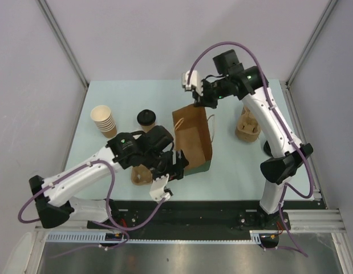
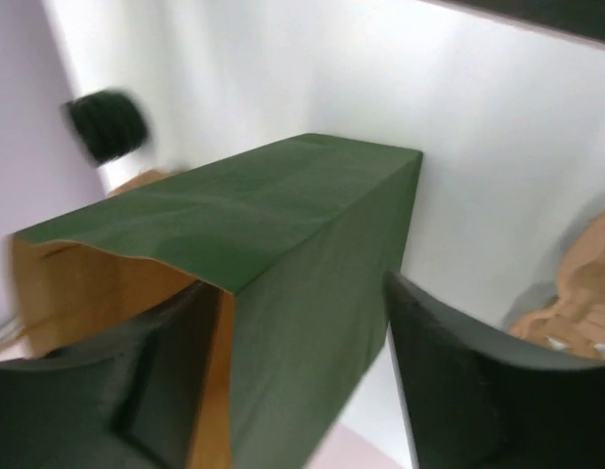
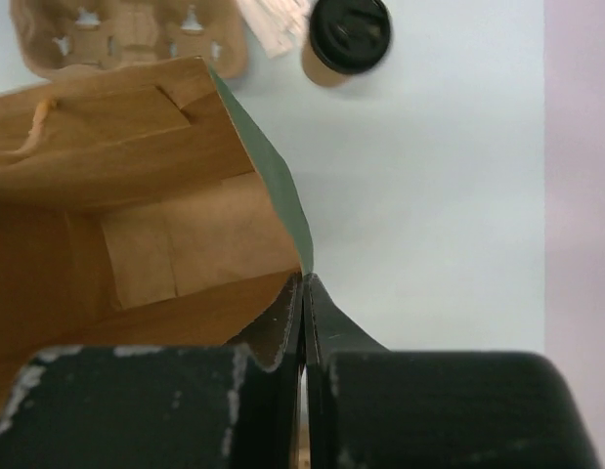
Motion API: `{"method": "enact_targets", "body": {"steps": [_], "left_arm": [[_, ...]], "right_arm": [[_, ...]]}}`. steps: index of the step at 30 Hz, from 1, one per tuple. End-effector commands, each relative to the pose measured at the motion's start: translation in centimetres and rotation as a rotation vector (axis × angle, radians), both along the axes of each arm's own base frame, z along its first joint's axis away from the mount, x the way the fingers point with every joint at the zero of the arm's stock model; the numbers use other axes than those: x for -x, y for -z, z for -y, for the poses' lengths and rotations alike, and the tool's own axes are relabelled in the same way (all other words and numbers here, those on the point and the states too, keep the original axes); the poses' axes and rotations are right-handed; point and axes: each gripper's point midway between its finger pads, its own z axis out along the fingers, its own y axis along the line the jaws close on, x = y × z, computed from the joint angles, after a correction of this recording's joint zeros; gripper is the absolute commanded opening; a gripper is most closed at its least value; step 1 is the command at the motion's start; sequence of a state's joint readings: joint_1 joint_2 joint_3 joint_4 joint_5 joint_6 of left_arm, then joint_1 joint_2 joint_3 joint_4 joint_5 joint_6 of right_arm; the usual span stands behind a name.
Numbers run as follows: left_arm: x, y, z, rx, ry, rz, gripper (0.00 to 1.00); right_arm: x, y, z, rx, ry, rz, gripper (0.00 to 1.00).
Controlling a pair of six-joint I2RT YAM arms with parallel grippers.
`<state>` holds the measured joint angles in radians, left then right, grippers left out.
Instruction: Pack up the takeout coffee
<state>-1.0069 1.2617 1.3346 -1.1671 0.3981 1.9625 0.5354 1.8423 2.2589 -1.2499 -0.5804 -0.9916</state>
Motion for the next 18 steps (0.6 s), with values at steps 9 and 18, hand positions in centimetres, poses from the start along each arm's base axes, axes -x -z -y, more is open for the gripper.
{"method": "enact_targets", "body": {"steps": [9, 18], "left_arm": [[-1.2, -18.9, -0.4, 0.793, -0.745, -0.435, 0.98], [-7.4, -29.3, 4.3, 0.944, -1.162, -0.967, 0.75]], "right_arm": [[-3.3, -3.8, 4.1, -0.257, 0.346, -0.2, 0.0], [-4.4, -3.8, 4.0, -0.356, 0.581, -0.356, 0.0]]}}
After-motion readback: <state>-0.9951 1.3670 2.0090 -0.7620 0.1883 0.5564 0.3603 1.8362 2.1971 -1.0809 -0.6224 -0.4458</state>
